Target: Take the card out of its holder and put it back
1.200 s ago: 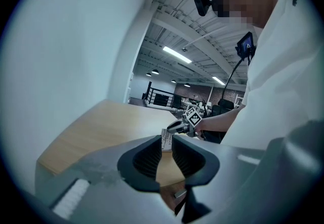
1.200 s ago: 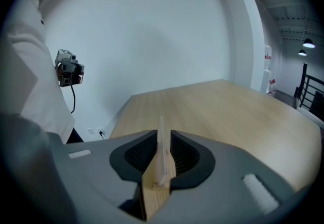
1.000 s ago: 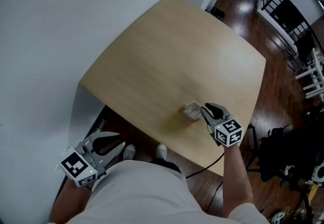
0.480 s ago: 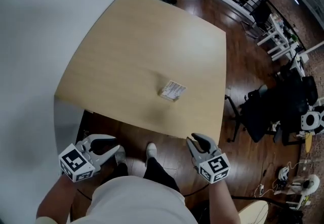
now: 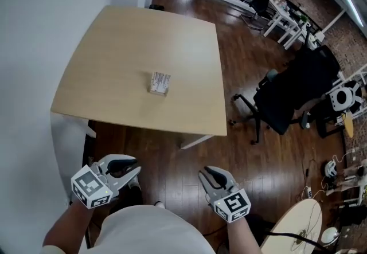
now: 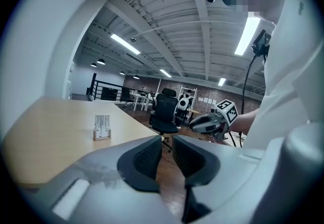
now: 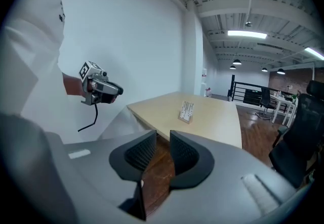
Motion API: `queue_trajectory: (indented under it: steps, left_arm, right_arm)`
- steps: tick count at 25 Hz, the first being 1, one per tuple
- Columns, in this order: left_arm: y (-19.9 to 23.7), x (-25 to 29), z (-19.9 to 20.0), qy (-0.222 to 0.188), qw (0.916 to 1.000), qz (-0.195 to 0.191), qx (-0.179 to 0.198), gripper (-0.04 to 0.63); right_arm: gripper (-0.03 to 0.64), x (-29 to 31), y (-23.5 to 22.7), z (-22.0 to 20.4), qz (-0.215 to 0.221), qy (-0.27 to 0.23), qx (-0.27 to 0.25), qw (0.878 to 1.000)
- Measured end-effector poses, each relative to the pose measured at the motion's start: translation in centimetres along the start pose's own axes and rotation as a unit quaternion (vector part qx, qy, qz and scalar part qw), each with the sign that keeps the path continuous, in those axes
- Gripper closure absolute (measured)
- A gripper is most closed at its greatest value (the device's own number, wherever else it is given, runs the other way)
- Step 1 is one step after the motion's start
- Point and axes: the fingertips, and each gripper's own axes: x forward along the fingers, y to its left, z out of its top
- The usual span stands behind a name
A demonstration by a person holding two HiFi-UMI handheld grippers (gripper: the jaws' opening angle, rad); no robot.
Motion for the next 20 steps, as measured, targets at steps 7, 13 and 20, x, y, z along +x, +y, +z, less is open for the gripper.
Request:
queue_trajectory:
  steps: [7,13,20]
  left_arm:
    - [-12.0,-0.7,-3.0,0.012,0.9998,0.013,-0.007,0.525]
    - [-15.8,-4.0,-4.5,0.021,0.9996,0.019,-0.001,0.525]
    - [-16.4,-7.3,-3.4,0.003,0.9997,-0.002,0.024,0.523]
  right_arm:
    - [0.531,-10.0,3.0,-4.7,-0.002,-0.024,0.017,1.000]
    - [0.531,-14.4,6.5,-4.9,-0.015,-0.040,0.022,0.999]
    - [0.532,-15.0,10.1,-3.9,-0.043,-0.047,0.033,0.997]
